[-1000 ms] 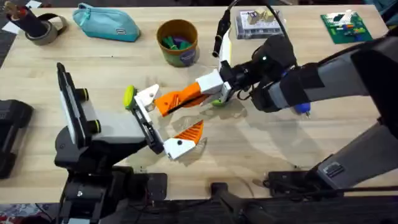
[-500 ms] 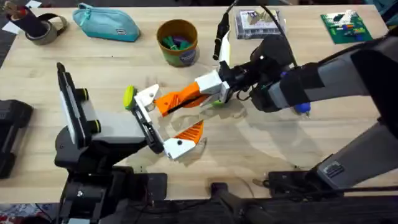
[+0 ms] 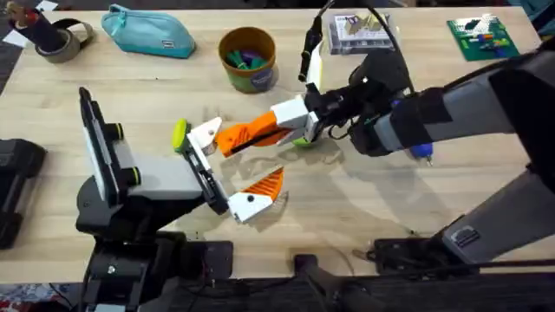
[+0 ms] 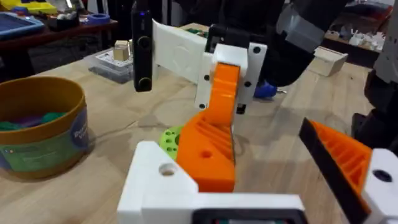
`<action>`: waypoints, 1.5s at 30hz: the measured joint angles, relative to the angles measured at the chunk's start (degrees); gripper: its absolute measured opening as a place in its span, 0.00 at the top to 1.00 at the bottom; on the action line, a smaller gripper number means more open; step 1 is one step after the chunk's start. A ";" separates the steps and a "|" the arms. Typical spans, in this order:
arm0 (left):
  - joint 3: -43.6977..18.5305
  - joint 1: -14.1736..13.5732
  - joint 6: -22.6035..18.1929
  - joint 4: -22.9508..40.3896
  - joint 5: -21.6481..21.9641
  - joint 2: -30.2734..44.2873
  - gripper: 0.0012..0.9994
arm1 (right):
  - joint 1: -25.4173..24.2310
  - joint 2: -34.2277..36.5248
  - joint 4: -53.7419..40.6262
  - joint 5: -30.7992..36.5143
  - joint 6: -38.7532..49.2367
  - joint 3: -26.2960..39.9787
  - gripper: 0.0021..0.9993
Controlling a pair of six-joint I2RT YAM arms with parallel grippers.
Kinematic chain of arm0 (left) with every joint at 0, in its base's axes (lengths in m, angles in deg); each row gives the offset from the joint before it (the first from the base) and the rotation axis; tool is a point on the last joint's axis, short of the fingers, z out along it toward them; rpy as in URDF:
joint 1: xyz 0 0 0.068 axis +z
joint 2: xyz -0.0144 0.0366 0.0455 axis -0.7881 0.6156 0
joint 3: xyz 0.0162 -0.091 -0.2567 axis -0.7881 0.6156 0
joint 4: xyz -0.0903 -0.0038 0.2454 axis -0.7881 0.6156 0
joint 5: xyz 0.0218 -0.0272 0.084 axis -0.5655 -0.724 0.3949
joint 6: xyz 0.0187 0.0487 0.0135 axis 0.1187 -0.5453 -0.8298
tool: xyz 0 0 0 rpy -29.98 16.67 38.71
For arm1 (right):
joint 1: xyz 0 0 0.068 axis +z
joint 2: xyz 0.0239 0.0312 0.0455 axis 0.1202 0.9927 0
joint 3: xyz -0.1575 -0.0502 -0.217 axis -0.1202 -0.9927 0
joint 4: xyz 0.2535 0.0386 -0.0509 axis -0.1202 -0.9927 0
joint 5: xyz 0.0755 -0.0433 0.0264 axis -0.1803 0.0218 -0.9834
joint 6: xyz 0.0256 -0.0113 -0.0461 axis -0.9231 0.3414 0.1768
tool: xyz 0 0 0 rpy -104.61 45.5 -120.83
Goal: Pick up the gripper from the table and insert it into the empty holder that is missing its gripper. Then pick up a screw, insert it into the mounting hole, and use the screwdriver to tighten it. Finally, clean up the table by picking up the vegetable and placing it into the bucket.
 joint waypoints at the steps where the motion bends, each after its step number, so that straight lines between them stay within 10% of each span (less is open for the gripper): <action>1: 0.00 0.00 0.00 0.00 0.00 0.00 0.01 | 0.00 -0.01 -0.02 0.15 0.00 0.00 0.98; 45: 0.00 0.48 -0.47 -0.04 -5.18 0.01 0.01 | 2.71 0.74 -15.16 -2.42 11.02 7.23 0.98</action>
